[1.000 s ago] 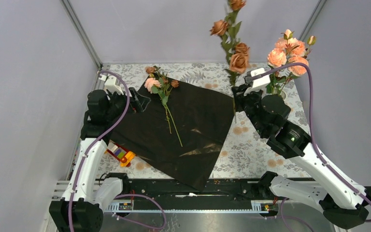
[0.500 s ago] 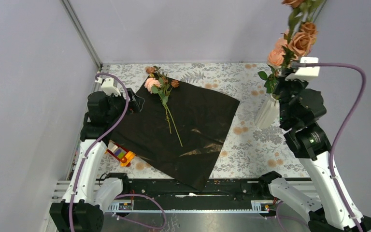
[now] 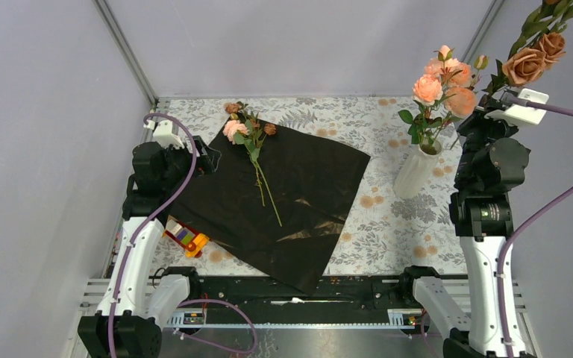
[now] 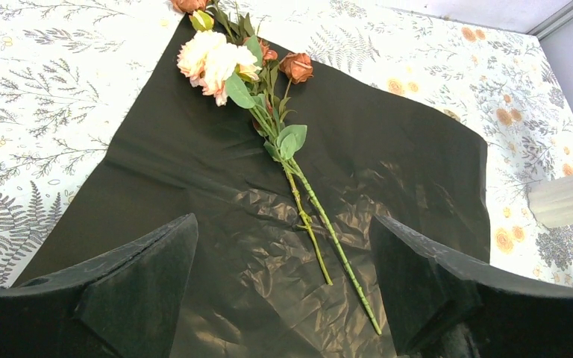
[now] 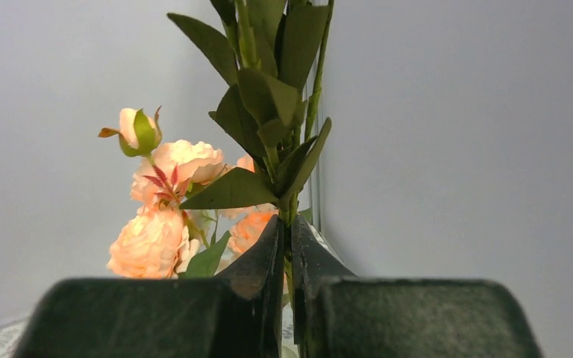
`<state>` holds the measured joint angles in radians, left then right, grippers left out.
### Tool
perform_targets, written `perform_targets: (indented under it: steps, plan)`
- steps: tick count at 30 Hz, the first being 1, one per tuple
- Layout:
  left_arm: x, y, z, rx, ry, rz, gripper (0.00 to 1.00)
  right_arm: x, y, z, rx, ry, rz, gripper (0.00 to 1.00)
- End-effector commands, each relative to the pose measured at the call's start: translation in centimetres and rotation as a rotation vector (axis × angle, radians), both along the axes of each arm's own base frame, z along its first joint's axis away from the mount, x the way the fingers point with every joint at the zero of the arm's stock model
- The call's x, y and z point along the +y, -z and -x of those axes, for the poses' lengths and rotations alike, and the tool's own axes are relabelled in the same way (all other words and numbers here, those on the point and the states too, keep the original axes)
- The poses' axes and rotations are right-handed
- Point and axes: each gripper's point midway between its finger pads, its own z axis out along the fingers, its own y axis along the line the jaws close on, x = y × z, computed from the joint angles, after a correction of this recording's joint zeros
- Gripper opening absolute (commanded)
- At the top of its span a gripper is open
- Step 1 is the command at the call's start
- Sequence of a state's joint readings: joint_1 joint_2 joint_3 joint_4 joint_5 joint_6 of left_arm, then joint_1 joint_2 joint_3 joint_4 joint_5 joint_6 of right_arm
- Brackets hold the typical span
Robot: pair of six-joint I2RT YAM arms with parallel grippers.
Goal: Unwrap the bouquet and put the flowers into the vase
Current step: Insert the fake flower into the vase.
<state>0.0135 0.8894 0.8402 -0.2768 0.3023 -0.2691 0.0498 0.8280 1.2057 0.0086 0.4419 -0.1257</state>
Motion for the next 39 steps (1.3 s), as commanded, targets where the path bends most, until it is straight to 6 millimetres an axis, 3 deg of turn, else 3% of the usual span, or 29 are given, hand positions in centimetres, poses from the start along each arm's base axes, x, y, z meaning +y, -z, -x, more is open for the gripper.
perform_targets:
  steps: [1, 6, 22, 34, 39]
  plan:
    - [0.2, -1.4, -0.2, -0.059, -0.003, -0.012, 0.91, 0.5, -2.6, -0.6, -0.184, -0.114, -0.059, 0.0]
    - [0.3, -1.4, -0.2, -0.058, -0.001, -0.017, 0.91, 0.7, -1.5, -2.4, -0.173, -0.168, -0.068, 0.0]
    - [0.2, -1.2, -0.2, -0.055, 0.003, -0.017, 0.92, 0.3, 6.9, -6.0, -0.038, -0.17, -0.078, 0.0]
    - [0.0, -1.0, -0.3, -0.046, 0.01, -0.006, 0.92, 1.5, 13.5, -6.4, 0.078, -0.237, -0.139, 0.0]
    - [-0.1, -0.9, -0.2, -0.044, 0.015, 0.001, 0.92, 1.6, 15.2, -6.1, 0.113, -0.235, -0.148, 0.0]
